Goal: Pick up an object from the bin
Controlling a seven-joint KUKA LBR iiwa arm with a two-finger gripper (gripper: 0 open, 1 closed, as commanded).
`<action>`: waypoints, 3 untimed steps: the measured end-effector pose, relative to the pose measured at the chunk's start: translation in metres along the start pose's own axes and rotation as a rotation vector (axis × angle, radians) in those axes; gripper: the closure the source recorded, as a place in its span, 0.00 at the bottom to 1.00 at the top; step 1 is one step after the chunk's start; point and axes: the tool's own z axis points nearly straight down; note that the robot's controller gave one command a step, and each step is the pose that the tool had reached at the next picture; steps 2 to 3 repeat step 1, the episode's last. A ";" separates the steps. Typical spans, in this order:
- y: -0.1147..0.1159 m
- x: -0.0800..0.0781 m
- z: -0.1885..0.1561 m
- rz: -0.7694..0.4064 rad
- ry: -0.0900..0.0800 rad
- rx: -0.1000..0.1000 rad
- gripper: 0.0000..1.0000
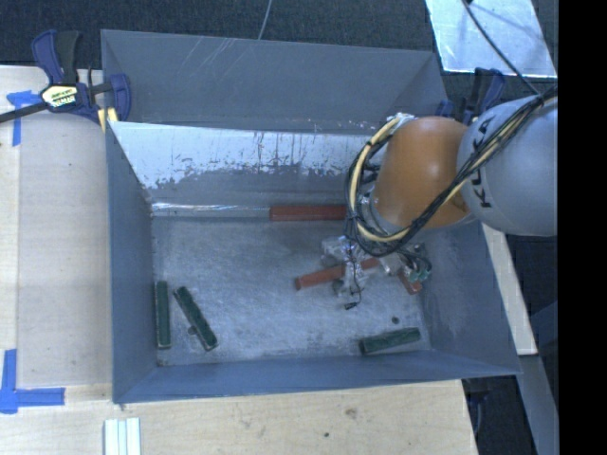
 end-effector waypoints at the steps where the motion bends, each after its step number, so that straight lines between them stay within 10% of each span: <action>1: -0.006 0.016 -0.176 -0.246 -0.004 0.003 1.00; 3: -0.006 0.016 -0.176 -0.246 -0.004 0.003 1.00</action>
Offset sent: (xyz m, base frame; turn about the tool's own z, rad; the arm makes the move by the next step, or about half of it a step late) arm 0.0000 0.0000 0.0000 0.0000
